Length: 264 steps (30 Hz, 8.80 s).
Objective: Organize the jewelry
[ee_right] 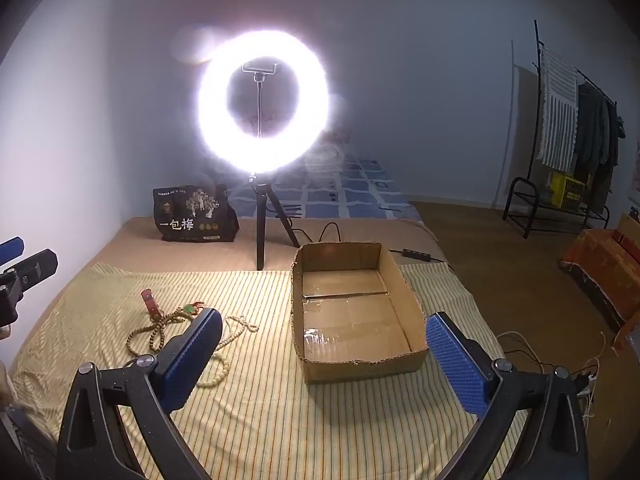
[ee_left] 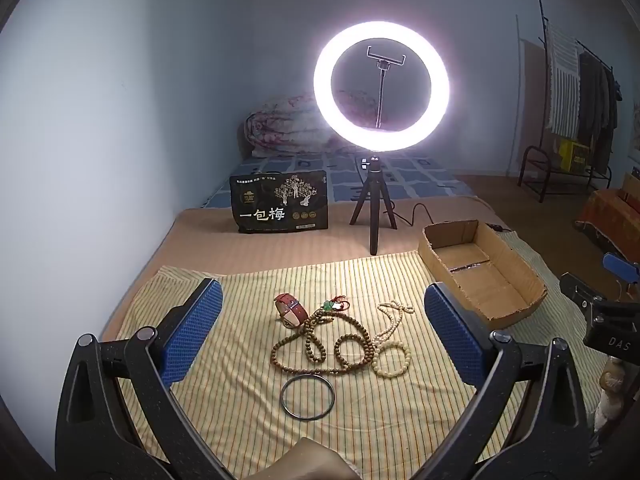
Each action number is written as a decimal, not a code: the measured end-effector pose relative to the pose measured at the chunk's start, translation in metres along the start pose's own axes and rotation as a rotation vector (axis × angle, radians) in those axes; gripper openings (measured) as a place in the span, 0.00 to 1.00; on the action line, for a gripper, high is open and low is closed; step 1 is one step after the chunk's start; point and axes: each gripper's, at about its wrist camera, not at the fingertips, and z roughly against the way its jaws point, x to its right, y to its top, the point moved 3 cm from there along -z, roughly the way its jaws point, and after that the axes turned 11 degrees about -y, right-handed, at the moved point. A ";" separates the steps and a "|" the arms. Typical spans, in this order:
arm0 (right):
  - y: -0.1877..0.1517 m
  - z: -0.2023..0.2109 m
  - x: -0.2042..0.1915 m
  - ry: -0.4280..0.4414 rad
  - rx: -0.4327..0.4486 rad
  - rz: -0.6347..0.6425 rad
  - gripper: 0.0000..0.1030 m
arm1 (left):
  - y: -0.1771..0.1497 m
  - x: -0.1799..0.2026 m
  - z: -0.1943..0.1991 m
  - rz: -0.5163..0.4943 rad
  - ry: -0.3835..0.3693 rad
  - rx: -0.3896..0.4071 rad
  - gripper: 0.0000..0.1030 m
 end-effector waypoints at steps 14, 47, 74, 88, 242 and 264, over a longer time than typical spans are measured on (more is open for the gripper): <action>0.002 0.001 0.003 0.003 0.006 -0.002 1.00 | -0.001 0.001 0.000 -0.004 0.002 -0.003 1.00; -0.001 -0.001 -0.007 0.009 -0.015 0.022 1.00 | -0.011 -0.004 -0.006 0.005 0.008 -0.026 1.00; -0.035 -0.058 -0.064 0.288 -0.198 0.156 1.00 | -0.048 -0.065 -0.064 0.108 -0.012 -0.240 0.99; -0.069 -0.097 -0.112 0.398 -0.357 0.272 0.98 | -0.108 -0.084 -0.089 0.174 -0.084 -0.391 0.99; 0.016 -0.280 0.061 0.115 -0.445 -0.090 0.20 | -0.040 0.182 -0.274 -0.076 -0.370 -0.486 0.76; 0.043 -0.238 0.059 0.087 -0.333 -0.091 0.68 | -0.020 0.131 -0.229 -0.115 -0.271 -0.396 0.77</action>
